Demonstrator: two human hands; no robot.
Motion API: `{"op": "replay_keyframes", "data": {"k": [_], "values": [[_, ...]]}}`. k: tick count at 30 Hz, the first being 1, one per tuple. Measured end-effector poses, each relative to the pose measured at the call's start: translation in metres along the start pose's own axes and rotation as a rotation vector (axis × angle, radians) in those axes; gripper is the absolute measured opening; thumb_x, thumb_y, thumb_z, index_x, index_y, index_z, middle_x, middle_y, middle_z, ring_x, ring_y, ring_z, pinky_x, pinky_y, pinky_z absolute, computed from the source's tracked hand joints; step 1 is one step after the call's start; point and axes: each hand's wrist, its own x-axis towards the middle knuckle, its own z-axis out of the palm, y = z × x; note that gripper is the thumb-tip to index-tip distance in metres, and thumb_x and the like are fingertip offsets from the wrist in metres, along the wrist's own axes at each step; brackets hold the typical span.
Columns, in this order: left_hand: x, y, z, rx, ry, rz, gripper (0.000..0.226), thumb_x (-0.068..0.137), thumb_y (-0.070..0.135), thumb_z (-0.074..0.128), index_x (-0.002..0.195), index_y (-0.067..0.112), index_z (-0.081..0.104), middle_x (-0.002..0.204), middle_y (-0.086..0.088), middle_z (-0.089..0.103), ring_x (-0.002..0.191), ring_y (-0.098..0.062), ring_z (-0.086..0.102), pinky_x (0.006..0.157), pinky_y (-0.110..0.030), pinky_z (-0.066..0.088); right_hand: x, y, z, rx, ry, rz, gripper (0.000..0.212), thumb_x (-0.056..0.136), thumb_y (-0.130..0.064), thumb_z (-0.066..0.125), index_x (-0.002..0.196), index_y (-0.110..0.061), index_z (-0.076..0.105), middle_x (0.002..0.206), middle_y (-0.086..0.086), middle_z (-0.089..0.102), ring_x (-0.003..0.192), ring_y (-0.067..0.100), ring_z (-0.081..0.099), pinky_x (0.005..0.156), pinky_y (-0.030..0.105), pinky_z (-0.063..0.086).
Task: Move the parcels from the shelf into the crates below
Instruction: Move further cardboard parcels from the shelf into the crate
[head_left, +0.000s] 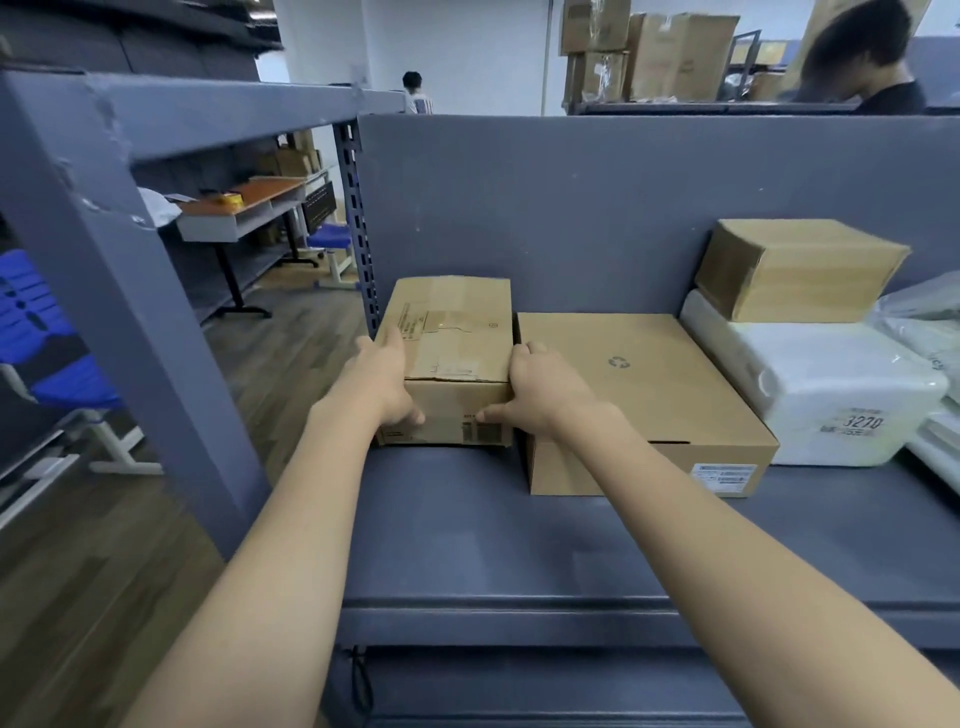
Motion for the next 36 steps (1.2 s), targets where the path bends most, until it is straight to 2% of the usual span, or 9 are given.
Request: {"op": "replay_keyframes", "data": {"k": [6,12,16,19,23,27,29,31,36], "values": [[-0.048,0.010,-0.009,-0.075,0.317,0.094,0.109,0.078,0.025,0.075,0.150,0.022,-0.006,0.138,-0.012,0.020,0.123,-0.033,0.037,0.102,-0.043,0.035,-0.030,-0.003,-0.020,0.115,0.340,-0.120,0.073,0.075,-0.035,0.075,0.132,-0.006,0.039,0.130,0.010,0.043,0.121,0.027,0.038,0.100,0.030,0.034],[-0.121,0.035,0.002,-0.239,0.409,0.264,0.108,0.076,0.054,0.068,0.150,0.028,-0.005,0.146,0.003,0.009,0.130,-0.025,0.031,0.104,-0.036,0.033,-0.101,0.023,-0.026,0.168,0.549,-0.156,0.071,0.070,-0.014,0.076,0.131,0.000,0.042,0.126,0.013,0.048,0.116,0.029,0.043,0.095,0.024,0.030],[-0.151,0.055,0.012,-0.388,0.438,0.422,0.104,0.067,0.063,0.067,0.148,0.036,0.007,0.141,0.015,0.015,0.127,-0.009,0.028,0.100,-0.028,0.030,-0.143,0.051,-0.026,0.266,0.617,-0.110,0.073,0.072,-0.018,0.078,0.134,-0.002,0.042,0.129,0.010,0.048,0.119,0.022,0.040,0.093,0.012,0.024],[-0.162,0.068,0.020,-0.523,0.407,0.455,0.105,0.065,0.062,0.067,0.149,0.034,0.010,0.136,0.020,0.022,0.118,0.002,0.029,0.098,-0.023,0.029,-0.169,0.066,-0.025,0.276,0.663,-0.068,0.075,0.071,-0.021,0.081,0.134,-0.003,0.043,0.131,0.008,0.048,0.121,0.018,0.039,0.097,0.012,0.023],[-0.167,0.079,0.029,-0.764,0.367,0.352,0.109,0.065,0.051,0.074,0.151,0.024,0.013,0.125,0.014,0.046,0.100,0.001,0.053,0.087,-0.023,0.047,-0.202,0.087,-0.018,0.240,0.696,-0.040,0.075,0.065,-0.011,0.083,0.129,0.000,0.045,0.128,0.011,0.050,0.117,0.019,0.040,0.098,0.009,0.023],[-0.167,0.085,0.031,-0.940,0.064,0.323,0.129,0.041,0.057,0.082,0.149,0.022,0.022,0.132,0.014,0.053,0.096,-0.003,0.063,0.079,-0.024,0.053,-0.234,0.104,-0.015,0.253,0.721,-0.052,0.072,0.069,-0.013,0.074,0.132,-0.002,0.041,0.129,0.006,0.047,0.115,0.017,0.042,0.099,0.005,0.020],[-0.172,0.091,0.037,-0.971,-0.080,0.390,0.092,0.046,0.046,0.084,0.130,0.025,0.053,0.116,0.012,0.066,0.091,0.002,0.065,0.072,-0.014,0.052,-0.245,0.113,-0.013,0.251,0.739,-0.051,0.072,0.068,-0.013,0.073,0.132,-0.003,0.041,0.127,0.003,0.046,0.114,0.016,0.042,0.099,0.006,0.022],[-0.178,0.097,0.042,-0.925,-0.134,0.456,0.062,0.051,0.046,0.079,0.110,0.037,0.061,0.103,0.020,0.069,0.089,0.008,0.063,0.070,-0.008,0.048,-0.253,0.120,-0.012,0.249,0.765,-0.044,0.070,0.069,-0.012,0.072,0.131,-0.004,0.042,0.126,0.002,0.046,0.114,0.017,0.043,0.098,0.009,0.024],[-0.184,0.098,0.050,-1.050,-0.155,0.551,0.096,0.044,0.064,0.082,0.129,0.035,0.046,0.118,0.023,0.060,0.113,0.003,0.054,0.089,-0.020,0.046,-0.271,0.126,-0.014,0.294,0.808,-0.032,0.060,0.075,-0.031,0.057,0.129,-0.013,0.036,0.120,-0.003,0.040,0.110,0.013,0.042,0.092,0.011,0.027]]}}
